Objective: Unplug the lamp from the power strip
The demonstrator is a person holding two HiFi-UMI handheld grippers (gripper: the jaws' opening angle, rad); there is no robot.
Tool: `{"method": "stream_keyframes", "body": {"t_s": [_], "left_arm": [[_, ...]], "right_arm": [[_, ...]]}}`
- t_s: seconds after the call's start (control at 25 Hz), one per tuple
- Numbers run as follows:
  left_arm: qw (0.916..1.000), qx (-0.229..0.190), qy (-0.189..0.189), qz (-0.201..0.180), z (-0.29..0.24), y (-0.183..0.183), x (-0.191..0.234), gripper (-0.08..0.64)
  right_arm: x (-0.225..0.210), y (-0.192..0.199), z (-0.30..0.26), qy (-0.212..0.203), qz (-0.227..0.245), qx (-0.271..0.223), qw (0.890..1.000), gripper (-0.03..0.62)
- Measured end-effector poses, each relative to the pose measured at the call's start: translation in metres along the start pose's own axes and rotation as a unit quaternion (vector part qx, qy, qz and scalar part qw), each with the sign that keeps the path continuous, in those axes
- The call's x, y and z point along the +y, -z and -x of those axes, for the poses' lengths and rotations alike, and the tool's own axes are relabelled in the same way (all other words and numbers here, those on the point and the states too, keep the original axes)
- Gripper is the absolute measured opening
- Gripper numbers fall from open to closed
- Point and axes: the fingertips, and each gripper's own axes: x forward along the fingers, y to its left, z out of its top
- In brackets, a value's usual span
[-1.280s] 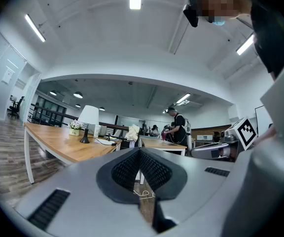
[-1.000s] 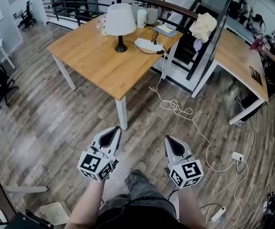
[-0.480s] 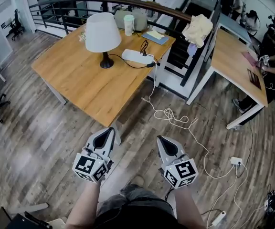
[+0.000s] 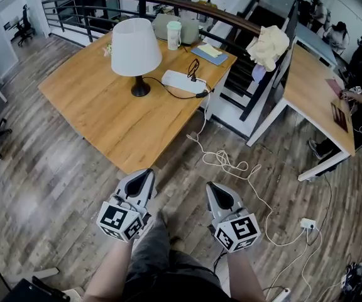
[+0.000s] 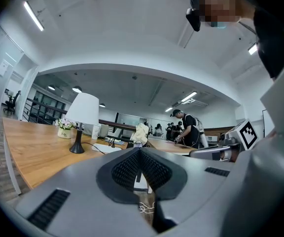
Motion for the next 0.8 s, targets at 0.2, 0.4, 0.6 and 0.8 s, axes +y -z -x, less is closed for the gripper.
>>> {"method": "stream_keyframes", "body": {"t_s": [0.2, 0.4, 0.6, 0.8], "left_arm": [[1.0000, 0.003, 0.004, 0.007, -0.035, 0.005, 0.015, -0.003], [0.9996, 0.010, 0.025, 0.013, -0.095, 0.007, 0.032, -0.003], [0.9987, 0.021, 0.047, 0.004, -0.154, 0.001, 0.050, -0.003], [0.9970, 0.034, 0.069, -0.009, -0.198, -0.005, 0.067, -0.003]], "right_arm": [[-0.022, -0.001, -0.023, 0.001, 0.002, 0.006, 1.000, 0.008], [-0.064, -0.011, -0.053, 0.014, 0.002, 0.012, 1.000, 0.008], [-0.105, -0.021, -0.095, 0.017, -0.006, 0.013, 1.000, 0.008], [-0.129, -0.026, -0.138, 0.013, -0.021, 0.021, 0.999, 0.008]]}}
